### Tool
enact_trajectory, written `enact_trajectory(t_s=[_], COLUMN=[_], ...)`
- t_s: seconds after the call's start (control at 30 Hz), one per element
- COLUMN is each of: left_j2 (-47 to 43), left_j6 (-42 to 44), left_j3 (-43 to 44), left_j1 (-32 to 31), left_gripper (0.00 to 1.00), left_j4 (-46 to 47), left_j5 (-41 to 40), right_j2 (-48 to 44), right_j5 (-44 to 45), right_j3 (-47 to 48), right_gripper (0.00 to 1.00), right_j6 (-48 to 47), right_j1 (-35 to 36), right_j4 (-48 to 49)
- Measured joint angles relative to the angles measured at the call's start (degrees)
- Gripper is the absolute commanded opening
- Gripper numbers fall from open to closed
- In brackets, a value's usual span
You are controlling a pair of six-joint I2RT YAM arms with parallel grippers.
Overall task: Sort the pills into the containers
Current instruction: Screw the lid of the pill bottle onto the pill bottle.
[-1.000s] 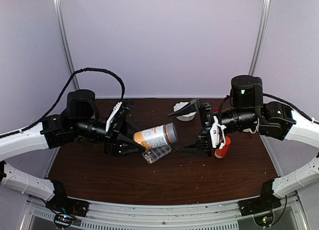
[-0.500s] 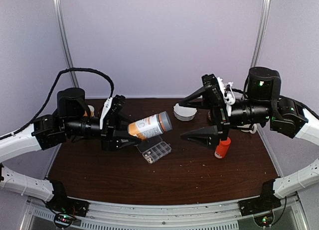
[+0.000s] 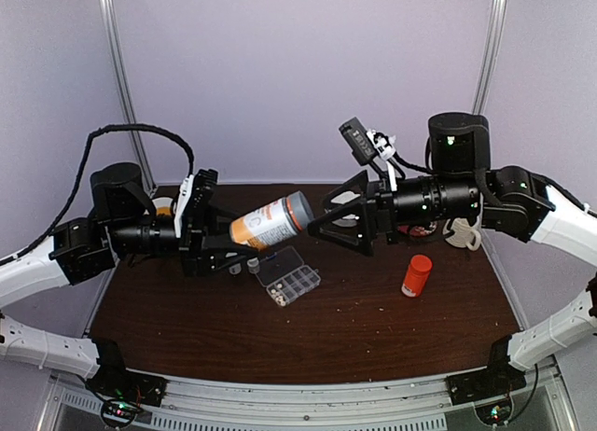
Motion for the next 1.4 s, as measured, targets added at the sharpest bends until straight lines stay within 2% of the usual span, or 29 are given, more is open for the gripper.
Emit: enact_trajectory(t_s=[0.13, 0.5, 0.57, 0.63, 0.77, 0.83, 1.0, 1.2, 1.4], left_j2=[-0.33, -0.04, 0.04, 0.13, 0.13, 0.13, 0.11, 0.09, -0.09], left_j6=[0.26, 0.46, 0.48, 0.46, 0.48, 0.48, 0.48, 0.48, 0.55], left_j3=[-0.37, -0.85, -0.85, -0.87, -0.87, -0.92, -0.98, -1.01, -1.03], left_j1=[0.00, 0.00, 0.00, 0.02, 0.00, 0.00, 0.00, 0.00, 0.00], left_gripper=[0.02, 0.00, 0.00, 0.00, 0.00, 0.00, 0.00, 0.00, 0.00], left_j4=[0.24, 1.46, 1.38, 1.44, 1.51, 1.51, 1.51, 1.51, 1.51], left_j5=[0.07, 1.38, 1.53, 1.62, 2.08, 2.27, 2.67, 3.08, 3.10], right_j2=[0.83, 7.19, 7.85, 8.13, 8.15, 8.13, 8.11, 7.91, 7.56], right_j5=[-0.35, -1.99, -3.10, -4.26, -6.16, -6.88, -7.67, -8.31, -8.31], right_j3=[1.27, 6.03, 6.10, 6.10, 6.10, 6.10, 6.10, 6.10, 6.10], right_gripper=[0.97, 0.71, 0.69, 0.68, 0.81, 0.82, 0.70, 0.69, 0.61], right_j6=[1.46, 7.32, 8.11, 9.22, 10.43, 11.04, 11.02, 11.10, 10.75], right_j1=[0.00, -0.35, -0.55, -0.66, -0.70, -0.72, -0.76, -1.03, -1.31], right_j4=[-2.10, -3.43, -3.28, -3.10, -2.21, -1.81, -1.36, -1.31, -1.81])
